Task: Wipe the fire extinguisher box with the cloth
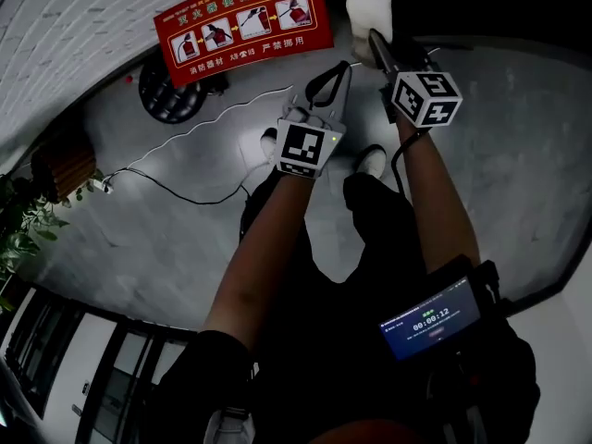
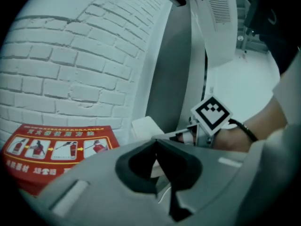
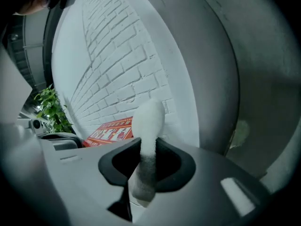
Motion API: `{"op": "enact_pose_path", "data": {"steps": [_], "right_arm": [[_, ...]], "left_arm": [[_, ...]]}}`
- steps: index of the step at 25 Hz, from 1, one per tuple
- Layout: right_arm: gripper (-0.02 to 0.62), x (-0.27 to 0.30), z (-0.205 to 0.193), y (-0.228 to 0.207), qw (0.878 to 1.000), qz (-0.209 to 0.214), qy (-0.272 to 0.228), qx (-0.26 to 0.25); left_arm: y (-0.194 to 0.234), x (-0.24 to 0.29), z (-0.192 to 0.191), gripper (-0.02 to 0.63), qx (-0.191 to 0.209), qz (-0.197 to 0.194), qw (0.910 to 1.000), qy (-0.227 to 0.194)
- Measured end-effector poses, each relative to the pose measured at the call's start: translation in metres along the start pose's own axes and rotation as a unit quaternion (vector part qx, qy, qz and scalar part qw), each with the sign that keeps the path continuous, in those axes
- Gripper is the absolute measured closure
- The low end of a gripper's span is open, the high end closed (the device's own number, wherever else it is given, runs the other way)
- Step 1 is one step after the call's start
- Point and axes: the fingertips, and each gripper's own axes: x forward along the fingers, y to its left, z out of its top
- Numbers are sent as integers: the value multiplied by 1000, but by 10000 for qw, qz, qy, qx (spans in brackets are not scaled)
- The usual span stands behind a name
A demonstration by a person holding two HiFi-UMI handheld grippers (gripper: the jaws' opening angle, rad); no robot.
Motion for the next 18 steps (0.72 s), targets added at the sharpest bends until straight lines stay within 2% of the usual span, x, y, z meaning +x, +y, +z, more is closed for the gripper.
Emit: {"op": "enact_pose_path", "data": {"steps": [3,8,13,18], "right_arm": [[512,20,-11,-16,9992,223,-265,-197],[512,69,-43,-31,9927,725,-847,-467],[512,111,-70,-30,9758,1334,-1186,-1261],[514,130,-82,-29,9627,1617,-1626,-1434]], "left_arm": [[-15,20,-17,607,118,-95,9993,-332],[-12,46,-71,607,312,-312,9982,-395],[3,65,-121,607,735,-311,9958,-437],[20,79,-145,607,810,-152,9942,-685]]}}
